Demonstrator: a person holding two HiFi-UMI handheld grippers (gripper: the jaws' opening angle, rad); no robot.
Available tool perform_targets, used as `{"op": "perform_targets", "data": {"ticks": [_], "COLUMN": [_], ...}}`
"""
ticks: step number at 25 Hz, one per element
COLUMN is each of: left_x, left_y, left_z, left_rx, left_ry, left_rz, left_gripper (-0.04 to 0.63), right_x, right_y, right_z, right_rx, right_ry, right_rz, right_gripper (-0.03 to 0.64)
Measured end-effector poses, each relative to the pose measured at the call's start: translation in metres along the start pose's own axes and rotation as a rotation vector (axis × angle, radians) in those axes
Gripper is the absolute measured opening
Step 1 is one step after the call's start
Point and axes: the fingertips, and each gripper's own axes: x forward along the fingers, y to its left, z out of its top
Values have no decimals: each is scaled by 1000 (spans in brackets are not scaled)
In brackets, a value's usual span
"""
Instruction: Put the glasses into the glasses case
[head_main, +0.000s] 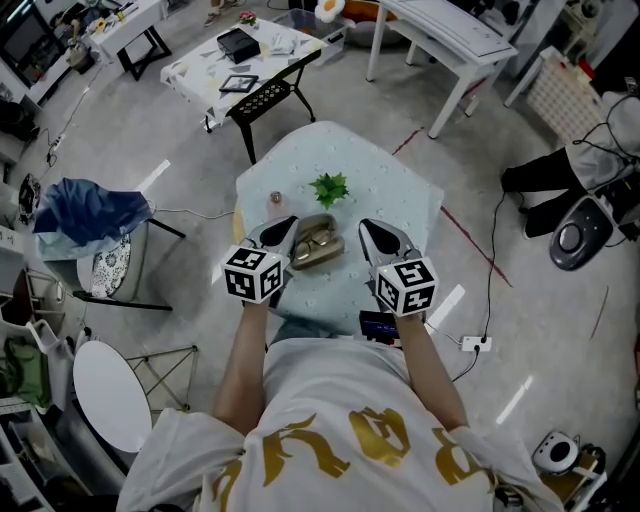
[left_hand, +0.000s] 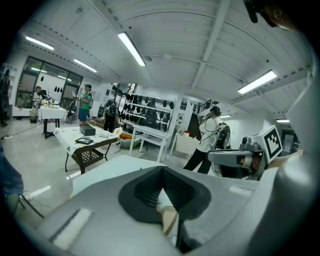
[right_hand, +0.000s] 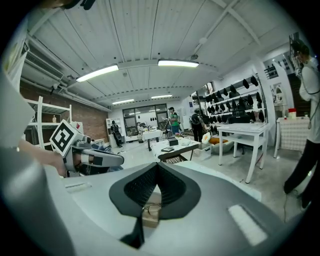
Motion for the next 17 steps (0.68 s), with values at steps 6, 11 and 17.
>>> {"op": "perform_targets", "data": {"ticks": [6,11,17], "left_x": [4,6,10], "left_y": [-4,-8,-8], "left_z": [-1,0,-1], "left_rx": [10,25,23], "left_ry": [11,20,22], "left_rz": [-7,-14,-16], "left_gripper": [2,1,2], "right_x": [-1,-4,-3], "right_y": [-5,-8,-10], "right_z": [0,2,1], "right_rx": [5,8,6], "right_ry": [-1,-6,-9], "right_rz": [-5,-11,-16], "right_gripper": [23,23,23]}}
